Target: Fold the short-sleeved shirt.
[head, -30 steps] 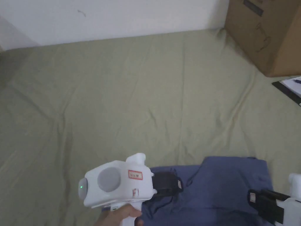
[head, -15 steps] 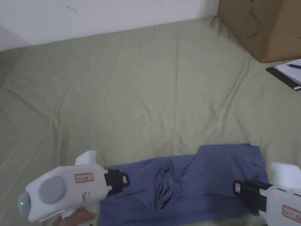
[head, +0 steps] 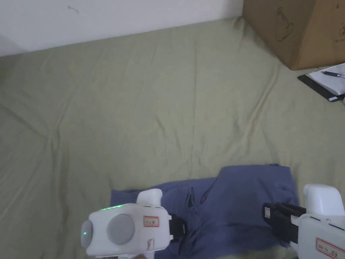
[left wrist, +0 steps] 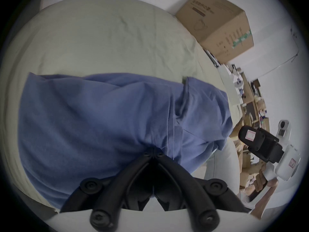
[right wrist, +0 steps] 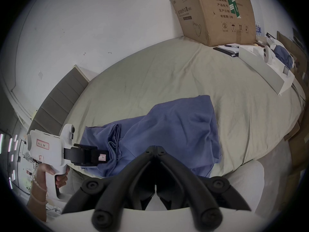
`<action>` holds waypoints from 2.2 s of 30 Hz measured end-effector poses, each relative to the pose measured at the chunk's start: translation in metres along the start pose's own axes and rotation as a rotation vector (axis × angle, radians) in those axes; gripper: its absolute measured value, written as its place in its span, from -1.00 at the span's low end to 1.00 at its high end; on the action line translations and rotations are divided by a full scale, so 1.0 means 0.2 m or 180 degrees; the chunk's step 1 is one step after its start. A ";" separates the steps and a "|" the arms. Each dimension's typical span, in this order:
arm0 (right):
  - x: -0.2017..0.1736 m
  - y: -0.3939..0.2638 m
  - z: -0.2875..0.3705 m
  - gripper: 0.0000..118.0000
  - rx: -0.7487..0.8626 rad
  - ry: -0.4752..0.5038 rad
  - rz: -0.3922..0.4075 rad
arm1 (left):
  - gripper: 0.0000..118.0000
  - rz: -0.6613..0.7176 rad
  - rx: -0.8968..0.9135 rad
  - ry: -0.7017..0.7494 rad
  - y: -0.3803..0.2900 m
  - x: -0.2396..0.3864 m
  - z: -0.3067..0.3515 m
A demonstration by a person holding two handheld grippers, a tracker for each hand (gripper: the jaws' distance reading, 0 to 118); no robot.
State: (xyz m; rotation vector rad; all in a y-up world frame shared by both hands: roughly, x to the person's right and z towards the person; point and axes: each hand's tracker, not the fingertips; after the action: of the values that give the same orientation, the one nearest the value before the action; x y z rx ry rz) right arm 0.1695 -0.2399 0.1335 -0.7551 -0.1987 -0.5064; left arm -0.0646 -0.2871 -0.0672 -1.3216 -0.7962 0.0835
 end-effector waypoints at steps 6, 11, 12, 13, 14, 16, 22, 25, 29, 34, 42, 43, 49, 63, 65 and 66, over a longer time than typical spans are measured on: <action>0.01 -0.02 0.00 -1.00 -0.0060 -0.0039 -0.0020 | -1.00 -0.0363 0.0011 -0.0094 0.00 0.11 0.03; -0.02 0.00 0.01 -1.00 -0.0074 -0.0088 0.0058 | -1.00 -0.0113 0.0218 -0.0365 0.01 -0.11 0.20; -0.03 0.00 0.01 -1.00 -0.0084 -0.0089 0.0074 | -0.85 0.0004 0.0329 -0.0437 0.01 -0.19 0.26; -0.04 0.01 0.00 -1.00 -0.0093 -0.0089 0.0089 | -0.59 0.0129 0.0423 -0.0521 0.01 -0.28 0.32; -0.05 0.01 0.00 -1.00 -0.0097 -0.0088 0.0106 | -0.21 0.0288 0.0516 -0.0590 0.00 -0.36 0.37; -0.08 0.01 -0.02 -1.00 -0.0119 -0.0087 0.0152 | 0.41 0.0610 0.0650 -0.0649 -0.02 -0.55 0.46; -0.16 0.03 -0.09 -1.00 -0.0186 -0.0100 0.0225 | 0.82 0.1198 0.0911 -0.1197 -0.06 -1.03 0.49; -0.20 0.04 -0.10 -1.00 -0.0223 -0.0065 0.0230 | 0.82 0.1532 0.0722 -0.1635 -0.07 -1.12 0.41; -0.24 0.05 -0.11 -1.00 -0.0251 -0.0074 0.0324 | 0.82 0.1545 0.0700 -0.1973 -0.05 -1.15 0.31; -0.25 0.05 -0.12 -1.00 -0.0292 -0.0118 0.0359 | 0.82 0.1477 0.0318 -0.2122 0.07 -1.06 0.18; -0.26 0.06 -0.14 -1.00 -0.0340 -0.0044 0.0142 | -0.78 0.1434 0.0062 -0.1864 0.13 -1.05 0.12; -0.26 0.06 -0.14 -1.00 -0.0346 -0.0042 0.0149 | -0.79 0.1392 0.0059 -0.1755 0.13 -1.06 0.14; -0.30 0.08 -0.17 -1.00 -0.0327 -0.0020 0.0107 | -0.79 0.1310 0.0145 -0.1398 0.17 -1.12 0.34; -0.36 0.08 -0.19 -1.00 -0.0148 0.0189 0.0232 | -0.79 0.1736 0.0819 0.0191 0.06 -1.31 1.24; -0.36 0.08 -0.19 -1.00 -0.0127 0.0207 0.0310 | -0.79 0.1635 0.0730 0.0266 0.10 -1.21 1.25; -0.38 0.08 -0.19 -1.00 -0.0130 0.0222 0.0316 | -0.78 0.1575 0.0696 0.0335 0.12 -1.14 1.24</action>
State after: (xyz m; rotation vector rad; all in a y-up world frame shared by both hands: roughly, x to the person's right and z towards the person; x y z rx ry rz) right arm 0.1124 -0.2294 0.0707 -0.7820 -0.0858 -0.4430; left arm -0.3624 -0.1843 -0.1885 -1.2766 -0.3456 0.4763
